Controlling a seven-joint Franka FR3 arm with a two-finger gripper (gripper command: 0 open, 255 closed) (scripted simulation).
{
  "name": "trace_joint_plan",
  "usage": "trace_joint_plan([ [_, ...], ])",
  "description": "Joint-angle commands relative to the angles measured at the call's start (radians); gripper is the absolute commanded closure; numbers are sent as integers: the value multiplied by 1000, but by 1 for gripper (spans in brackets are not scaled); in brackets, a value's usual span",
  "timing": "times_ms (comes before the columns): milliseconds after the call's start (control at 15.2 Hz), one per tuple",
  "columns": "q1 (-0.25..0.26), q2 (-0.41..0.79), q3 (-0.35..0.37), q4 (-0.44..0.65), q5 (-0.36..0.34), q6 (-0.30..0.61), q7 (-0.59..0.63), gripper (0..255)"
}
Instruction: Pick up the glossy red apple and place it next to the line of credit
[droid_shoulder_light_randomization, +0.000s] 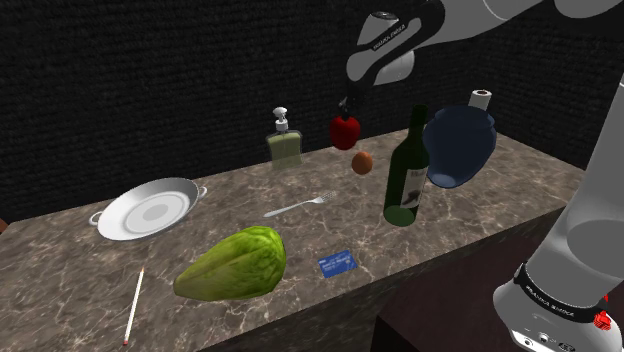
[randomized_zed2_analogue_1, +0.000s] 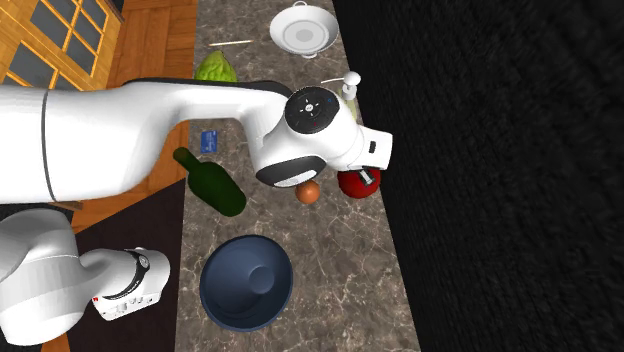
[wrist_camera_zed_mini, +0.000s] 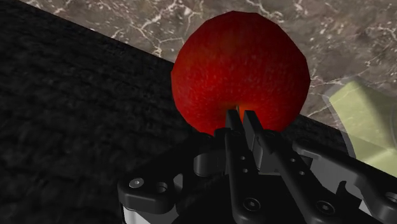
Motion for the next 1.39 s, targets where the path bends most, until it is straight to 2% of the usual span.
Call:
trace_joint_plan([
  [0,2,-11,-1,16,-7,-26,6,255],
  [1320,6,-89,-9,191,-43,-278,37,255],
])
